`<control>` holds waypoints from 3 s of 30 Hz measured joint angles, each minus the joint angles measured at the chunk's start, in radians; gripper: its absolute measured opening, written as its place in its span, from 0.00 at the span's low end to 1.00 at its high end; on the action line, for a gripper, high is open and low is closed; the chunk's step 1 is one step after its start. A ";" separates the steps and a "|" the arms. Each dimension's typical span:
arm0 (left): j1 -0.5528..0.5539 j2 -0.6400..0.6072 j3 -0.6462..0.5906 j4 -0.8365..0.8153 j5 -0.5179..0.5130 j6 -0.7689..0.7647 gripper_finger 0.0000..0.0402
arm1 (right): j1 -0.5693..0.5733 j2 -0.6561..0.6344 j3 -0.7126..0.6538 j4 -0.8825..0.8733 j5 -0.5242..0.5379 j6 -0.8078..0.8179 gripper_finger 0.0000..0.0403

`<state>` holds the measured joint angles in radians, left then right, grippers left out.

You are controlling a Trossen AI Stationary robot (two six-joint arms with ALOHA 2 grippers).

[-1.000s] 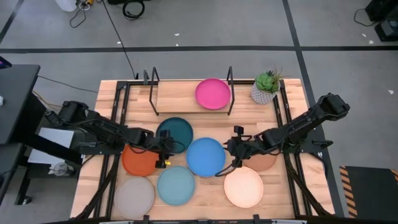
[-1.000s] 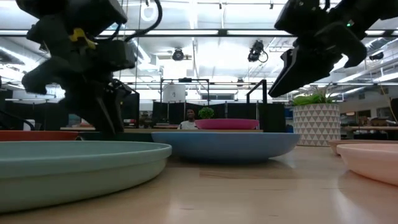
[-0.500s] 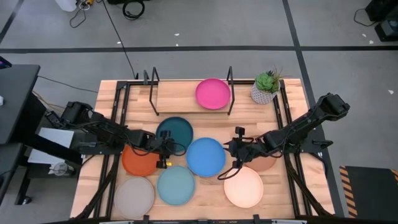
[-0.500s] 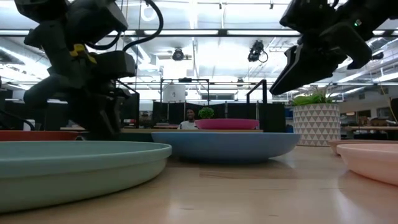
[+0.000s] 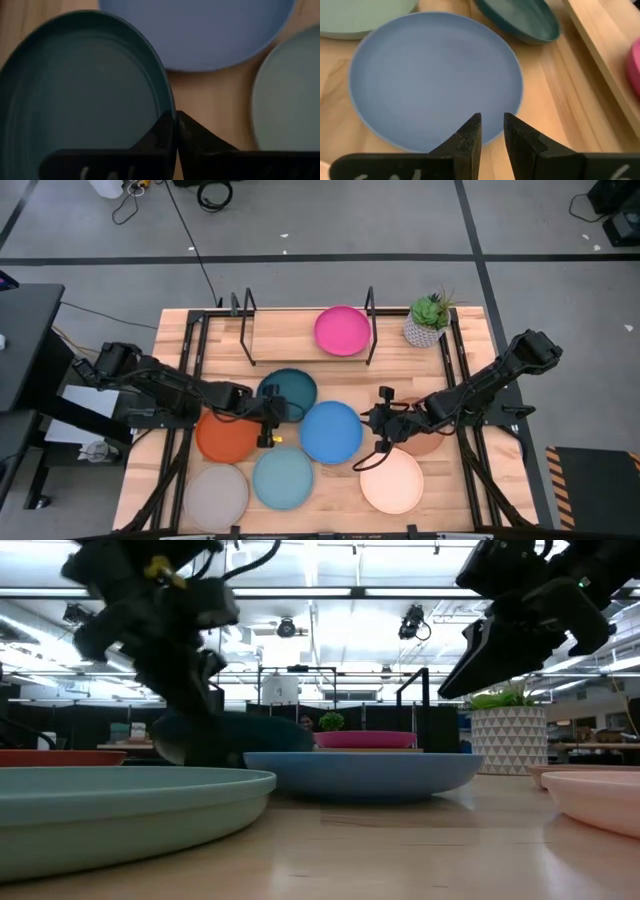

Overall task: Place and stack plates onto a shelf
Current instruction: Stack the dark green plate on top of the pink plate on the shelf, then stack the blue plate on top of the dark green plate on the shelf

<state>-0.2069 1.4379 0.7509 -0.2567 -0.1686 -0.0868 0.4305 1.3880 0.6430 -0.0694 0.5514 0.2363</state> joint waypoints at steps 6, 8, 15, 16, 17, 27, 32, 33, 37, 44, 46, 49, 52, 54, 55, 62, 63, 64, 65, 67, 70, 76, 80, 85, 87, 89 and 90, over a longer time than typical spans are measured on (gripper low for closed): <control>0.048 0.000 0.126 0.007 0.017 0.060 0.04 | 0.032 0.000 0.000 0.026 -0.001 0.021 0.22; 0.066 0.000 0.156 0.036 0.017 0.101 0.04 | 0.052 0.000 0.000 0.024 0.013 0.045 0.22; 0.178 0.001 0.174 0.264 0.194 0.261 0.04 | 0.143 0.000 0.000 0.001 0.135 0.104 0.22; 0.200 0.001 0.175 0.274 0.198 0.285 0.04 | 0.154 0.000 0.000 0.001 0.158 0.106 0.22; 0.224 0.002 0.175 0.283 0.198 0.311 0.04 | 0.165 0.000 0.000 0.001 0.182 0.108 0.22; 0.413 0.187 0.174 0.538 0.199 0.508 0.04 | 0.165 0.000 0.000 0.001 0.343 0.089 0.22; 0.467 0.277 0.223 0.598 0.218 0.587 0.04 | 0.163 0.000 0.000 0.001 0.362 0.146 0.22; 0.479 0.296 0.243 0.596 0.247 0.583 0.04 | 0.165 0.000 0.000 0.001 0.373 0.147 0.22; 0.533 0.371 0.308 0.570 0.382 0.531 0.04 | 0.181 0.000 -0.002 0.003 0.398 0.123 0.22; 0.578 0.445 0.401 0.508 0.376 0.538 0.04 | 0.178 0.000 -0.090 0.082 0.451 0.102 0.22; 0.582 0.451 0.425 0.461 0.372 0.556 0.04 | 0.175 0.000 -0.120 0.129 0.452 0.090 0.22; 0.582 0.464 0.466 0.404 0.375 0.621 0.04 | 0.175 -0.001 -0.150 0.189 0.461 0.066 0.22; 0.579 0.462 0.478 0.339 0.329 0.751 0.04 | 0.180 -0.004 -0.167 0.225 0.470 0.056 0.22; 0.578 0.462 0.479 0.314 0.296 0.814 0.04 | 0.185 -0.006 -0.181 0.239 0.479 0.054 0.22; 0.581 0.462 0.479 0.307 0.290 0.832 0.04 | 0.186 -0.006 -0.188 0.252 0.478 0.047 0.22; 0.599 0.462 0.479 0.238 0.311 0.858 0.04 | 0.187 -0.014 -0.202 0.286 0.480 -0.005 0.22; 0.601 0.462 0.482 0.221 0.320 0.858 0.04 | 0.188 -0.015 -0.202 0.286 0.480 -0.009 0.22; 0.604 0.462 0.487 0.200 0.327 0.858 0.04 | 0.188 -0.016 -0.202 0.288 0.480 -0.012 0.22; 0.605 0.462 0.490 0.187 0.329 0.859 0.04 | 0.188 -0.016 -0.202 0.289 0.480 -0.012 0.22; 0.607 0.462 0.495 0.182 0.332 0.859 0.04 | 0.188 -0.016 -0.202 0.290 0.480 -0.012 0.22; 0.608 0.462 0.496 0.185 0.331 0.864 0.04 | 0.188 -0.016 -0.202 0.298 0.480 -0.014 0.22; 0.608 0.469 0.496 0.213 0.330 0.885 0.09 | 0.188 -0.016 -0.202 0.322 0.479 -0.023 0.22; 0.600 0.470 0.496 0.229 0.320 0.879 0.22 | 0.193 -0.016 -0.202 0.323 0.468 -0.013 0.22; 0.559 0.430 0.495 0.228 0.218 0.847 0.35 | 0.194 -0.016 -0.202 0.320 0.442 -0.008 0.22; 0.528 0.388 0.497 0.198 0.214 0.814 0.37 | 0.194 -0.016 -0.209 0.325 0.429 -0.016 0.22; 0.488 0.354 0.497 0.139 0.242 0.763 0.38 | 0.194 -0.016 -0.223 0.328 0.427 -0.028 0.22; 0.465 0.342 0.497 0.105 0.261 0.732 0.38 | 0.194 -0.016 -0.231 0.331 0.430 -0.033 0.22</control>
<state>0.2584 1.7799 1.2476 -0.1522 0.0928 0.6457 0.6245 1.3720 0.4121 0.2620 0.9816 0.2037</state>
